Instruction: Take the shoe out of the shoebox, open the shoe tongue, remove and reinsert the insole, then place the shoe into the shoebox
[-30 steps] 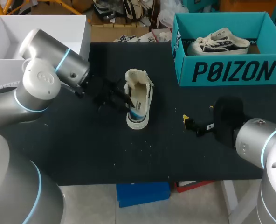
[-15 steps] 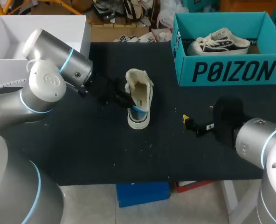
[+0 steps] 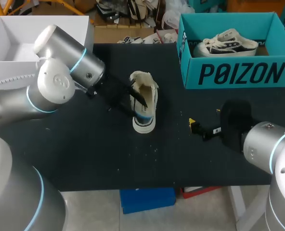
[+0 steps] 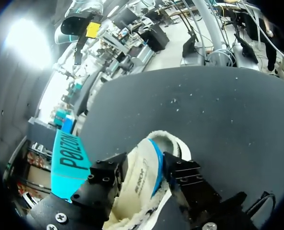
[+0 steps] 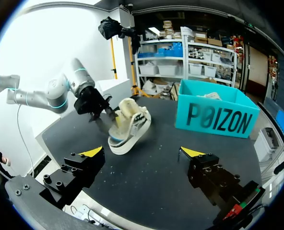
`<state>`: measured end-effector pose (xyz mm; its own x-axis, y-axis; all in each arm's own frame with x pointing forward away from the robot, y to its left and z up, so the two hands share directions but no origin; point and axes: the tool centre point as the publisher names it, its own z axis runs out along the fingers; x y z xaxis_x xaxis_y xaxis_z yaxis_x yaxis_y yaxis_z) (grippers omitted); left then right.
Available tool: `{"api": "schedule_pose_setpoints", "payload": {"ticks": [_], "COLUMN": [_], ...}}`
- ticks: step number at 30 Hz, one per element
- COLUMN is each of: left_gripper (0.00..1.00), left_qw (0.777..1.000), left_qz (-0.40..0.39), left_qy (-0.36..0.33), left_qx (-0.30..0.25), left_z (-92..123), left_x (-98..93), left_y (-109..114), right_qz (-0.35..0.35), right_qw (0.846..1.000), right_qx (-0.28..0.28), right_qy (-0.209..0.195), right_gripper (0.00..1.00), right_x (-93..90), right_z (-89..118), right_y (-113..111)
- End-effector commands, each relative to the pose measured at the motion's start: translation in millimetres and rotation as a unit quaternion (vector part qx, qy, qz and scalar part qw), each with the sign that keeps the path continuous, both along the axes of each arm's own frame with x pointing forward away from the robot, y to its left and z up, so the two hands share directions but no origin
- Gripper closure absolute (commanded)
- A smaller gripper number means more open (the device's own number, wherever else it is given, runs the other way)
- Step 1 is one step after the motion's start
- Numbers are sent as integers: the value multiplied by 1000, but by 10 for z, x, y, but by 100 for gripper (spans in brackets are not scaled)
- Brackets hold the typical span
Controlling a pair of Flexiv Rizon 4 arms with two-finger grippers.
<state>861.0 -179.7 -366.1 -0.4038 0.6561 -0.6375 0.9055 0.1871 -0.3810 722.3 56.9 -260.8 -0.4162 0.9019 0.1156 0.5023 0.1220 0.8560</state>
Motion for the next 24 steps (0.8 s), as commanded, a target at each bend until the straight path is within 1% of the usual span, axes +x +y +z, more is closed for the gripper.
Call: {"api": "schedule_pose_setpoints", "payload": {"ticks": [1,4,5,7,8,11,12,16,19,22,24], "left_gripper": [0,0,11,52,66,94,100,100,100,100,100], "left_qw": [1000,999,999,998,998,994,992,982,975,968,967], "left_qz": [-4,-9,-8,-1,2,-1,-3,-15,-32,-41,-44], "left_qy": [-19,-42,-50,-58,-63,-88,-93,-120,-110,-109,-103], "left_qx": [-8,-7,-2,15,26,70,81,145,191,223,230], "left_z": [266,397,414,401,388,331,313,238,163,79,39], "left_x": [-65,-46,-32,7,15,22,24,34,28,10,11], "left_y": [138,121,110,85,67,20,14,32,58,74,78], "right_qz": [-2,-2,-2,-2,-2,-2,-2,-2,-2,-2,-2], "right_qw": [1000,1000,1000,1000,1000,1000,1000,1000,1000,1000,1000], "right_qx": [1,1,1,1,1,1,1,1,1,1,1], "right_qy": [-2,-2,-2,-2,-2,-2,-2,-2,-2,-2,-2], "right_gripper": [0,0,0,0,0,0,0,0,0,0,0], "right_x": [-9,-9,-9,-9,-9,-9,-9,-9,-9,-9,-9], "right_z": [-13,-13,-13,-13,-13,-13,-13,-13,-13,-13,-13], "right_y": [15,15,15,15,15,15,15,15,15,15,15]}}
